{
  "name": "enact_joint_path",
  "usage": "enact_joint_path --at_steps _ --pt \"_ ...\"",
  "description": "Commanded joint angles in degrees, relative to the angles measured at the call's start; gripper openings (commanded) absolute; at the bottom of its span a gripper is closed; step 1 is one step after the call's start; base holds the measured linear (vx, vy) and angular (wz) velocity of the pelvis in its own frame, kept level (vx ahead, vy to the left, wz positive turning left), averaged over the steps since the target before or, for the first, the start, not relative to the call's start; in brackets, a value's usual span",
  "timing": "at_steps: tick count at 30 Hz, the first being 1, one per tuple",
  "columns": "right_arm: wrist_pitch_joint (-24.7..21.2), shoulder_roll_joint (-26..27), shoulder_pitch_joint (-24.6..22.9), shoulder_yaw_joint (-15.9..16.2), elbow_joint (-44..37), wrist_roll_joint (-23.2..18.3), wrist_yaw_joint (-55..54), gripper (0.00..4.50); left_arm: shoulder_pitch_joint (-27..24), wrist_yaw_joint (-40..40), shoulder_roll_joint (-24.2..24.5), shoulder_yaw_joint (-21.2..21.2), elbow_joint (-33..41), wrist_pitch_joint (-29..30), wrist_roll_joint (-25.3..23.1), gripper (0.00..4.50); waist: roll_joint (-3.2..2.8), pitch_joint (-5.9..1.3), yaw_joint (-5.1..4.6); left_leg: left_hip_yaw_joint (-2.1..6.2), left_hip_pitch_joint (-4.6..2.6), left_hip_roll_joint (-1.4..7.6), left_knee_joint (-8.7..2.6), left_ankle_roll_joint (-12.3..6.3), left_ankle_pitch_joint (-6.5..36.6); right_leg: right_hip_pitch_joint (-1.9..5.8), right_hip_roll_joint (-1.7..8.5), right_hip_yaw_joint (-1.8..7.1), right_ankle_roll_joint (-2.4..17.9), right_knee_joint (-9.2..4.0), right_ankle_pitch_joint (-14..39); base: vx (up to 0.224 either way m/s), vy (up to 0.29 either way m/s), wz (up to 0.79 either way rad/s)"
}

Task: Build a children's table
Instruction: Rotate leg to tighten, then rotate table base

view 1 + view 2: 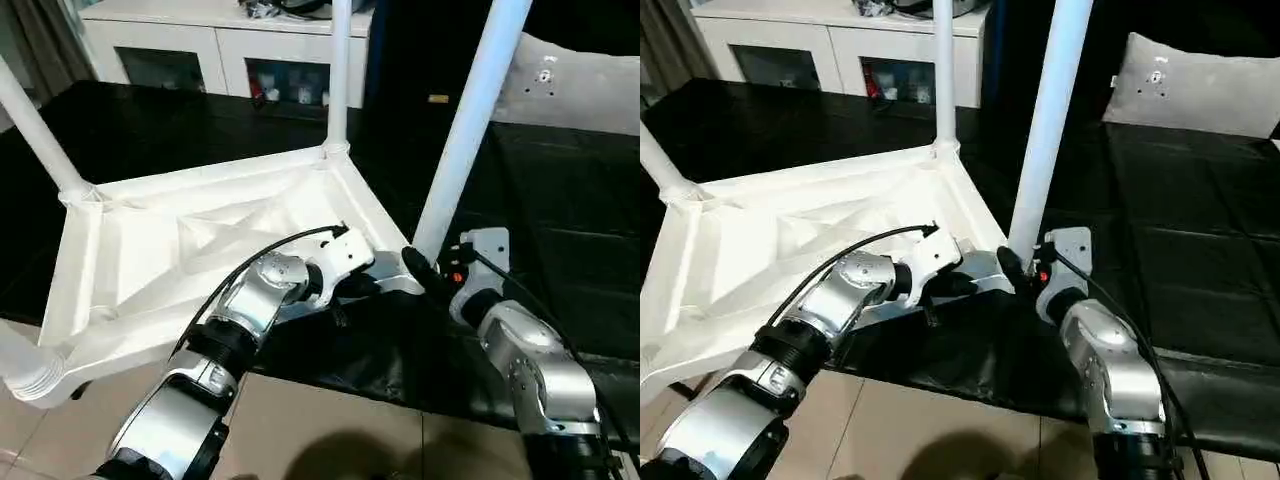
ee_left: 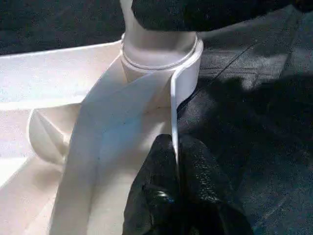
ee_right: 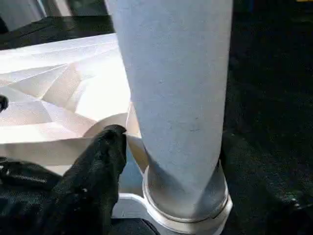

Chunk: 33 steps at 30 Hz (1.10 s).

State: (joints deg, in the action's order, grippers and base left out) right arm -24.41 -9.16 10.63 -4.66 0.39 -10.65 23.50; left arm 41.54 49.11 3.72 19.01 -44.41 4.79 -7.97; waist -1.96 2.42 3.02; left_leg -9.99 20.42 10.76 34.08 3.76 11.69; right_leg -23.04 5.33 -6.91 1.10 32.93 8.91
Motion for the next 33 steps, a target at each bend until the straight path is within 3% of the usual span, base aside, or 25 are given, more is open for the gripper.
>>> enact_joint_path --at_steps 1,4,7,8,9,11,14,15,19,20,22,25,26,27,28,30,32,33 --pt "2.6 -0.1 -0.1 3.7 -1.0 0.2 3.2 3.43 2.1 -1.6 -0.9 0.8 0.1 -3.4 -0.8 0.0 0.81 -3.54 0.16 0.73 0.22 1.88 -3.95 -4.72 9.1 3.52 3.65 2.96 6.8 -4.8 20.0 0.0 0.0 0.0" --pt "2.5 -1.8 -0.2 0.4 -0.2 -1.7 4.1 3.6 2.1 -2.8 0.1 0.6 -0.3 -4.5 -1.4 0.0 1.04 -3.45 0.4 0.71 0.27 1.94 -3.95 -4.98 9.2 3.49 3.74 3.01 6.7 -4.83 20.8 0.0 0.0 0.0" --pt "3.6 -4.4 -1.0 -2.5 -0.3 -3.5 6.5 3.85 1.5 -3.0 -0.3 -2.0 1.4 -4.3 1.1 0.0 2.01 -3.43 0.58 0.62 0.35 2.01 -3.92 -5.42 8.7 3.52 3.79 2.97 6.4 -4.73 21.3 0.0 0.0 0.0" --pt "3.9 -4.9 -1.2 -3.2 -0.4 -4.0 7.2 3.9 1.2 -2.4 -0.4 -2.5 2.1 -3.9 1.9 0.0 1.61 -3.41 0.78 0.64 0.27 2.0 -3.88 -5.74 8.6 3.49 3.93 2.97 6.4 -4.78 21.7 0.0 0.0 0.0" --pt "4.0 -6.1 -1.8 -3.8 -0.9 -4.7 8.9 3.92 0.5 -1.1 -0.2 -2.4 3.7 -4.2 2.5 0.27 1.6 -3.38 0.77 0.62 0.28 2.03 -3.87 -5.85 8.4 3.45 3.87 2.98 6.4 -4.8 21.7 0.0 0.0 0.0" --pt "5.3 -8.7 -2.9 -4.2 -1.1 -5.3 11.8 4.05 -0.6 1.1 0.2 -2.0 6.1 -3.6 3.1 0.54 2.47 -3.49 1.0 0.65 0.59 2.09 -3.81 -6.5 7.0 3.66 4.0 3.07 6.4 -4.32 20.5 0.0 0.0 0.0" --pt "5.7 -11.2 -4.2 -4.4 -1.8 -6.1 14.8 4.35 -2.1 2.8 0.6 -1.5 8.8 -2.7 3.6 0.75 2.18 -3.63 1.37 0.51 0.62 2.38 -3.56 -7.58 5.3 3.43 3.95 3.19 8.8 -3.79 16.3 0.0 0.0 0.0" --pt "3.4 -12.5 -5.0 -4.8 -3.0 -7.4 16.5 4.4 -2.9 2.0 0.9 -1.4 10.4 -2.8 3.4 0.9 2.68 -3.46 1.37 0.5 0.71 2.36 -3.61 -7.95 5.8 3.5 3.87 3.09 8.9 -3.77 16.3 0.0 0.0 0.0" --pt "0.2 -16.5 -7.4 -3.4 -7.9 -13.0 25.5 4.5 -6.6 3.6 4.7 -1.9 18.8 2.8 3.9 1.17 2.82 -3.25 1.85 0.58 0.58 2.66 -3.71 -8.05 7.0 3.73 4.13 3.19 8.0 -3.91 18.8 0.0 0.0 0.0" --pt "-0.6 -16.8 -7.6 -3.0 -8.9 -14.2 26.8 4.5 -7.5 4.6 6.1 -2.0 20.9 4.3 4.1 1.31 2.77 -3.04 1.62 0.53 0.68 2.46 -3.8 -7.92 7.4 3.44 3.88 3.13 7.2 -4.18 20.5 0.0 0.0 0.0" --pt "-1.5 -17.4 -8.1 -2.2 -10.5 -16.1 28.4 4.5 -9.0 6.3 8.3 -2.1 24.5 6.5 4.3 1.4 2.77 -2.89 1.5 0.44 0.34 2.32 -3.85 -6.85 8.8 3.06 3.77 3.01 6.0 -4.7 23.9 0.0 0.0 0.0" --pt "-3.0 -17.9 -8.5 -0.5 -12.9 -17.8 30.0 4.5 -11.6 8.3 12.4 -2.6 30.6 10.1 4.4 1.69 2.46 -2.74 1.77 0.87 -0.13 2.82 -4.35 -4.64 10.7 2.87 4.02 3.06 5.1 -4.9 27.0 0.0 0.0 0.0" --pt "-3.3 -17.7 -8.3 0.2 -13.4 -17.9 30.1 4.5 -12.6 9.2 14.2 -2.8 33.0 11.7 4.4 1.69 2.46 -2.74 1.77 0.87 -0.13 2.82 -4.35 -4.64 10.7 2.87 4.02 3.06 5.1 -4.9 27.0 0.0 0.0 0.0" --pt "-3.6 -16.3 -7.2 2.1 -13.8 -17.3 29.1 4.5 -15.8 11.5 19.5 -3.4 40.7 16.3 4.6 1.81 2.43 -2.81 1.73 1.1 -0.33 3.25 -4.67 -3.45 10.9 2.77 4.07 3.3 5.9 -4.21 25.0 0.0 0.0 0.0" --pt "-3.6 -16.0 -6.9 2.3 -13.7 -17.2 28.8 4.5 -16.3 11.7 20.1 -3.4 41.7 16.9 4.5 1.82 2.36 -2.51 1.39 1.2 0.11 3.11 -4.91 -3.52 11.2 2.84 3.99 3.34 6.1 -4.24 25.0 0.0 0.0 0.0" --pt "-2.6 -13.4 -5.1 3.9 -12.3 -15.2 26.1 4.5 -18.5 12.6 22.8 -3.4 45.8 19.3 4.3 2.08 2.52 -2.51 1.2 0.78 -0.64 2.74 -4.63 -2.58 12.1 2.31 3.82 3.48 6.6 -4.53 25.1 0.0 0.0 0.0" --pt "-2.1 -12.0 -4.1 4.9 -11.4 -14.0 24.8 4.5 -19.4 13.0 23.9 -3.1 47.4 20.4 4.4 2.15 2.34 -2.54 1.25 0.91 -0.51 2.87 -4.82 -2.21 11.7 2.38 3.75 3.52 7.1 -4.17 24.2 0.0 0.0 0.0" --pt "-1.3 -10.7 -2.9 5.9 -10.2 -12.3 23.0 4.5 -20.0 13.0 24.4 -2.9 48.5 21.1 4.0 2.23 2.17 -2.47 1.53 0.8 -0.76 2.84 -4.79 -1.74 12.2 2.2 3.71 3.61 7.1 -4.28 24.1 0.0 0.0 0.0"
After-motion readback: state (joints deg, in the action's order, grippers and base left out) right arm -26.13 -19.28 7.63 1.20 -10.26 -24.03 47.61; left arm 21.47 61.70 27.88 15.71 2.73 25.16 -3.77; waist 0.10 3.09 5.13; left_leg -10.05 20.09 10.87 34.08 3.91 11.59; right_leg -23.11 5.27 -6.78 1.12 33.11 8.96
